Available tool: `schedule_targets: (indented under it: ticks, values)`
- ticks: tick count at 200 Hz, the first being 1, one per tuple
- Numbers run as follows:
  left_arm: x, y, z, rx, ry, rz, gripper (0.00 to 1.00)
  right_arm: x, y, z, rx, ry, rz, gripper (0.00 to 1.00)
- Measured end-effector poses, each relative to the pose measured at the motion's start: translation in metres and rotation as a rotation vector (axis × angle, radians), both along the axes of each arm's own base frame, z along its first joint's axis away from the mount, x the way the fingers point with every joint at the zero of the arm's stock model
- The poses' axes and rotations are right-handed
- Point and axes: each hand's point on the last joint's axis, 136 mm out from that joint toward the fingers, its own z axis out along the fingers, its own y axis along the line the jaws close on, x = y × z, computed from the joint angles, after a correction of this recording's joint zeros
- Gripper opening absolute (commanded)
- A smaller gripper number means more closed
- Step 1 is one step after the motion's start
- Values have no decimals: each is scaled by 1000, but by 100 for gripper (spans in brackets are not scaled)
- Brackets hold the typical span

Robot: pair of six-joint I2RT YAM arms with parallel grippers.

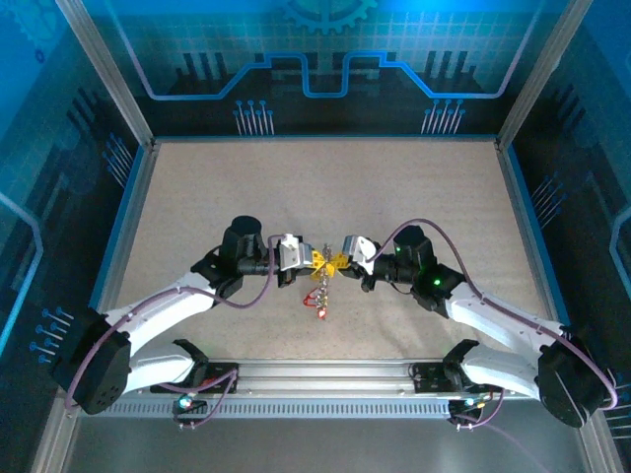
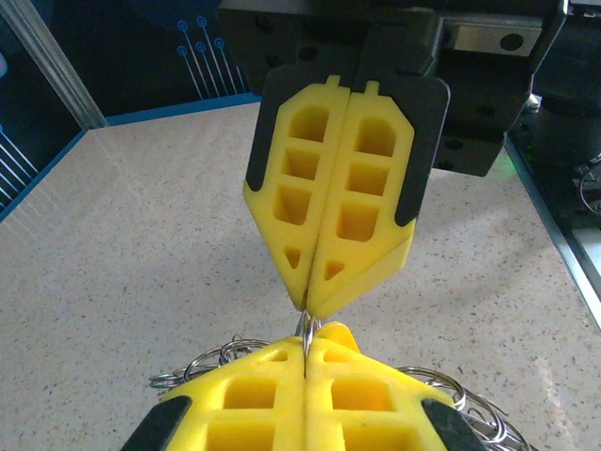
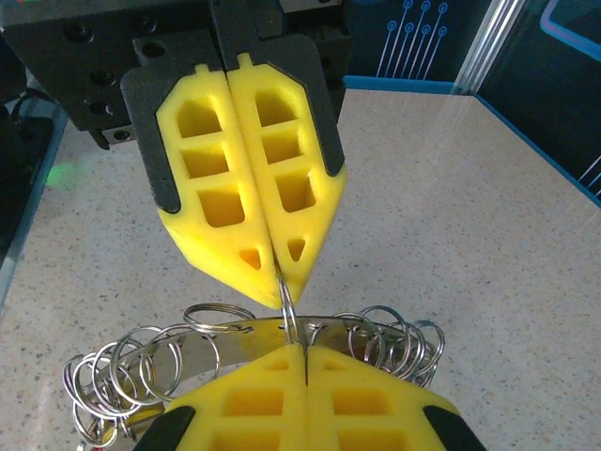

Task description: Put the keys on the keyring

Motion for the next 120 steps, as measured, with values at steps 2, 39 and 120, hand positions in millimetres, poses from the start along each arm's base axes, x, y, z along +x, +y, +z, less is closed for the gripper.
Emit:
schedule_targets:
  ticks: [2, 39, 120]
  values:
    - [0, 0, 0, -1, -1, 1, 0, 0, 0, 0, 4, 4, -1, 0]
    - [-1, -1, 4, -45, 21, 1, 0, -2, 0, 2, 42, 29, 14, 0]
    - [0, -1, 12, -95, 39, 5, 0, 0, 5, 5, 78, 44, 26, 2]
